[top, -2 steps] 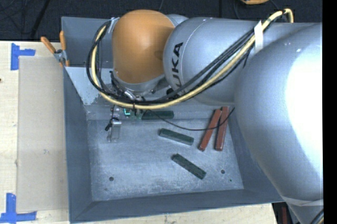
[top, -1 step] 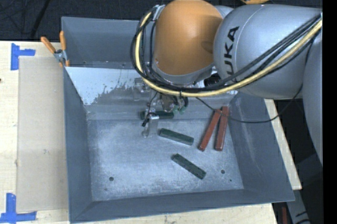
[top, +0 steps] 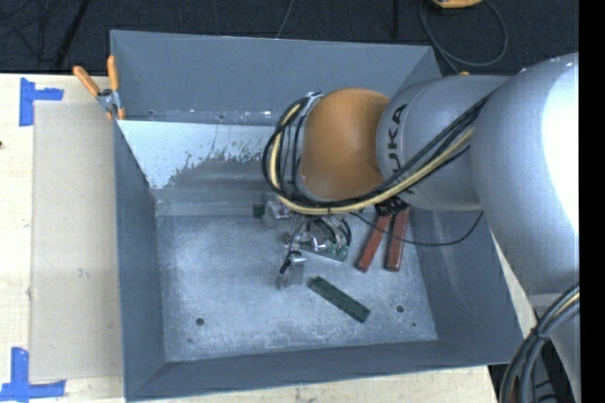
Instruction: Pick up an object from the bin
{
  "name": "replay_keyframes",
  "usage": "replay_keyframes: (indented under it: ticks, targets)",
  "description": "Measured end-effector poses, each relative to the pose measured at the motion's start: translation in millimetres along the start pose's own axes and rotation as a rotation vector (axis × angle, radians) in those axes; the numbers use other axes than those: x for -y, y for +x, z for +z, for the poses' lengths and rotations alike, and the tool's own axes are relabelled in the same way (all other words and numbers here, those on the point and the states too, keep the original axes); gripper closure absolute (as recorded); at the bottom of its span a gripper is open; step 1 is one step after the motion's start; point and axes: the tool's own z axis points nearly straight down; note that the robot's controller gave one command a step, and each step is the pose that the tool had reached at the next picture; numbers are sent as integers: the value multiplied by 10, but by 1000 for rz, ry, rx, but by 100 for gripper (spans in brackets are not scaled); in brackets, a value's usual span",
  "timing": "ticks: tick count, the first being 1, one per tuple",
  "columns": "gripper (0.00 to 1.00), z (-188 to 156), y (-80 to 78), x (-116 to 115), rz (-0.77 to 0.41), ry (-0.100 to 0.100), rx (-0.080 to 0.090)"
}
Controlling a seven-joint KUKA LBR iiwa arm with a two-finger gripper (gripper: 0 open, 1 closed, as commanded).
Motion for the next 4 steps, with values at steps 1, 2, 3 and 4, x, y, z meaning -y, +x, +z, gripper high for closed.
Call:
replay_keyframes:
  ticks: [1, 2, 3, 4]
  targets:
    - [0, -510, -236, 513, 11, 3, 13]
    - [0, -44, -63, 342, 114, -2, 13]
    - [0, -29, 317, 1263, 215, 3, 3]
    - [0, -38, -90, 542, -131, -2, 9]
